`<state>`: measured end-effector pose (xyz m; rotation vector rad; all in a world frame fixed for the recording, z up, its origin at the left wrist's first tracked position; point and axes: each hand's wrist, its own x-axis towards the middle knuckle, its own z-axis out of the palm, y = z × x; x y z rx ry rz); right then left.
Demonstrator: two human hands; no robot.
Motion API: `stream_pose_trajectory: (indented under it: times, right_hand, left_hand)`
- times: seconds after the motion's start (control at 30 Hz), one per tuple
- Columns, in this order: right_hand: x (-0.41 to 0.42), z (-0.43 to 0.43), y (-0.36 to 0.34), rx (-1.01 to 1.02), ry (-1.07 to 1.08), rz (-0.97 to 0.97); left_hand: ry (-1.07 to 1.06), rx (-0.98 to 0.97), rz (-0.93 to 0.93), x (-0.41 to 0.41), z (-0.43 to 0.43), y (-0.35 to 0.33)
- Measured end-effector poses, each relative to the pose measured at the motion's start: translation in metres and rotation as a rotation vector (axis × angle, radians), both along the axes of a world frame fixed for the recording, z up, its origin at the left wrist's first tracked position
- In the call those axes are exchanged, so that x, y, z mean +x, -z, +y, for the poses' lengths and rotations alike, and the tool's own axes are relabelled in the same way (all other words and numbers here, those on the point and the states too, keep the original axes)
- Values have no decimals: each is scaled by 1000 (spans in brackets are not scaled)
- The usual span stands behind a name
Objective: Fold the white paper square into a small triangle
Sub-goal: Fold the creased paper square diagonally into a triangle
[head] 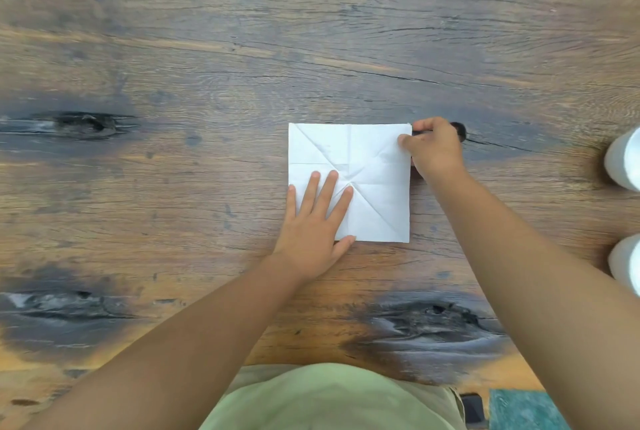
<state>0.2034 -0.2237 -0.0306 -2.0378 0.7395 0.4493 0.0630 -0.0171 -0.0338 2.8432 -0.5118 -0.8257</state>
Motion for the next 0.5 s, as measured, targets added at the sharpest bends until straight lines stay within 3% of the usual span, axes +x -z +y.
stream_pose_trajectory:
  times: [0.3, 0.5]
  right_hand:
    - [2, -1, -4, 5, 26, 11]
    - [-6, 5, -31, 64, 5, -95]
  left_hand:
    - [-11, -24, -27, -5, 11, 0]
    - [-4, -65, -33, -29, 47, -1]
